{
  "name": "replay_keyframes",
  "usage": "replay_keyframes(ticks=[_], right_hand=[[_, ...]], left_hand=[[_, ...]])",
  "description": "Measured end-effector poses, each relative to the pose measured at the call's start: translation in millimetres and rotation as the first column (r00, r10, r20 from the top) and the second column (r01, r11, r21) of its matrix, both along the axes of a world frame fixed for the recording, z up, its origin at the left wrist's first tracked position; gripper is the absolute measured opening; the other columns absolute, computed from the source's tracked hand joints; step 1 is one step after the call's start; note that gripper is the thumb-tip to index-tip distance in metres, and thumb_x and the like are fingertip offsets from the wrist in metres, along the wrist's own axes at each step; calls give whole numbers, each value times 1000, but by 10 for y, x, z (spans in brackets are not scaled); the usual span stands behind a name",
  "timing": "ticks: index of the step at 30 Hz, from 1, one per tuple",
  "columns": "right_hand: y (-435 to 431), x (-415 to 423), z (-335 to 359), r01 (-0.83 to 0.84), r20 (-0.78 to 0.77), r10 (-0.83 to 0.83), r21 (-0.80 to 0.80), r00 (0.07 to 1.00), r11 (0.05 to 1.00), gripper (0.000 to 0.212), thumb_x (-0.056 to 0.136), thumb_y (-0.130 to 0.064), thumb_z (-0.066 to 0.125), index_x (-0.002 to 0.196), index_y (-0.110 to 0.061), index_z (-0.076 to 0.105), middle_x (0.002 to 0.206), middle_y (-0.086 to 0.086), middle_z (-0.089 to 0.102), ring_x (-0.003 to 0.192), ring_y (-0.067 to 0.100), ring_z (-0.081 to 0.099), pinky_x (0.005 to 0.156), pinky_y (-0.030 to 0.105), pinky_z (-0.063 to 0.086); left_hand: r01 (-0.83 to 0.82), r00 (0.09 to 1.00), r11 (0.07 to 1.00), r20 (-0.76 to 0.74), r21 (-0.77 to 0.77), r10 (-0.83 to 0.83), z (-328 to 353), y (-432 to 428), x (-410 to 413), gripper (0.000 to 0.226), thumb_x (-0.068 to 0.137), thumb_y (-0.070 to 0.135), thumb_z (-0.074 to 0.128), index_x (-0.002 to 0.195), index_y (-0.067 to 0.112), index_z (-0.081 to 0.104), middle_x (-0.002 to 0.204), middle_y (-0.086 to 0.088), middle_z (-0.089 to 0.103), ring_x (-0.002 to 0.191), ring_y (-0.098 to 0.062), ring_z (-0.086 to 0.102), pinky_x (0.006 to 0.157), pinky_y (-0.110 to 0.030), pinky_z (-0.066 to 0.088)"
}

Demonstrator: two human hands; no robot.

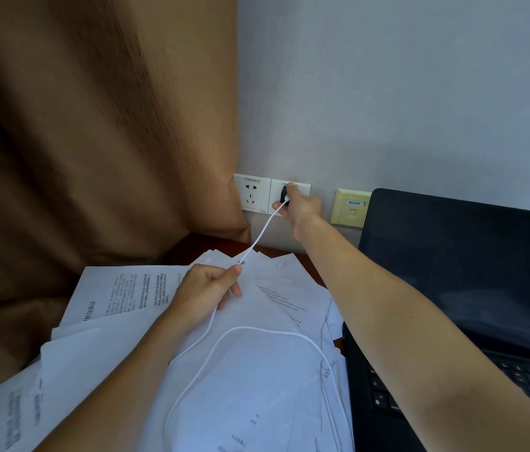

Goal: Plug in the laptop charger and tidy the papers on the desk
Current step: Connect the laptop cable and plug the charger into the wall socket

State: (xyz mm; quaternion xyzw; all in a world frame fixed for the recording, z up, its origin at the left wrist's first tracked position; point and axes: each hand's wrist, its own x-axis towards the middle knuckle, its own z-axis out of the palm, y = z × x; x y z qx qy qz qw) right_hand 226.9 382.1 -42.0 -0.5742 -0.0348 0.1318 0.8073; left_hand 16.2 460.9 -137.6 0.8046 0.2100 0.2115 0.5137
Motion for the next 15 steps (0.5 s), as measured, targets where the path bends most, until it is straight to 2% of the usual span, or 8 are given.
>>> replay_keyframes(ticks=[4,8,12,15], right_hand=[[6,9,10,-3,4,3,-17,1000,1000,23,99,-20,62,105,0,53,109,18,69,59,22,70,42,20,49],[34,8,-23,4,25,-3,-32,1000,999,40,98,-24,62,124,6,52,107,16,69,57,24,71,42,19,48],[60,20,-59,6,84,-2,-48,996,999,43,100,-30,58,124,6,51,105,16,70,70,29,74,48,22,53],[-6,34,-99,-50,87,57,-77,995,996,38,105,-33,47,124,0,51,107,16,72,84,27,76,58,26,59]], left_hand=[[-12,1000,1000,9,-15,13,12,-16,-8,56,104,47,56,60,18,75,51,-7,59,59,-17,59,87,-35,49],[-35,999,999,5,-36,35,15,-29,-10,60,107,46,51,62,14,75,52,-7,59,65,-21,62,86,-32,48],[-25,1000,999,-10,-30,25,-2,-31,-26,60,96,56,47,62,16,75,54,-6,61,67,-24,63,87,-37,51],[-24,1000,1000,-19,-13,24,3,-49,-21,58,90,57,45,61,18,75,54,-7,61,65,-22,62,88,-41,52]])
